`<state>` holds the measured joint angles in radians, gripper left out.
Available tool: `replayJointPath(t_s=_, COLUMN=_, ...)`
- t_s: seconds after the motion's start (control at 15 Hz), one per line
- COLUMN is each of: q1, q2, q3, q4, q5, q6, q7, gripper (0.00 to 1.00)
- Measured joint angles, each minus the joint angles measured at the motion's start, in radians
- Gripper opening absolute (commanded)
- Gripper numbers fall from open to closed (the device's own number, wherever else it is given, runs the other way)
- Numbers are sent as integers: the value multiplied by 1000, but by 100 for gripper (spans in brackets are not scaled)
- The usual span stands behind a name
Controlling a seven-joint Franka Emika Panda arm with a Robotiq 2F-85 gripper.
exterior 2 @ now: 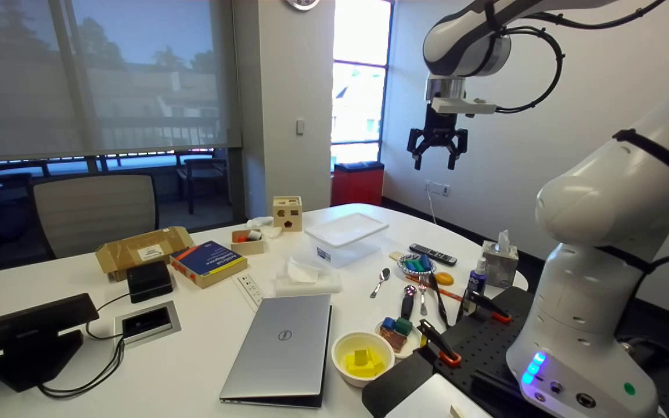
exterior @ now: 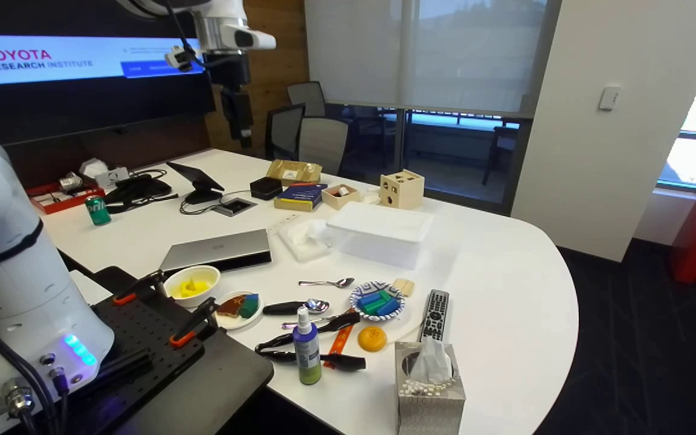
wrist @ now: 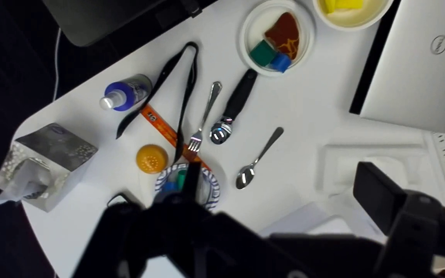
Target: Move the artificial bun to the left
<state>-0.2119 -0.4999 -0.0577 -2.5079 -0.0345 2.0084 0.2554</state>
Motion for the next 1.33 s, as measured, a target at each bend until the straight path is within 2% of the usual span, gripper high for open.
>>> replayJointPath(t_s=0.2, q1=-58, q2=140, q3=-113, q4=-5, q5=-26, q6=151, q7=-50, gripper=100)
replayJointPath(t_s=0.4, q1=-86, q2=309, q3=-214, q4=16, q5=-13, q6=293, q7=-125, gripper=100)
replayJointPath(t_s=0.6, q1=-101, q2=498, q3=-276, q4=70, q5=43, q6=396, q7=-192, gripper=100)
replayJointPath(t_s=1.0, q1=-120, q2=816, q3=-282, q4=176, q5=146, q6=554, q7=-142, gripper=100)
replayJointPath(t_s=1.33, q1=-155, q2=982, q3=-241, q4=274, q5=246, q6=551, q7=-118, gripper=100)
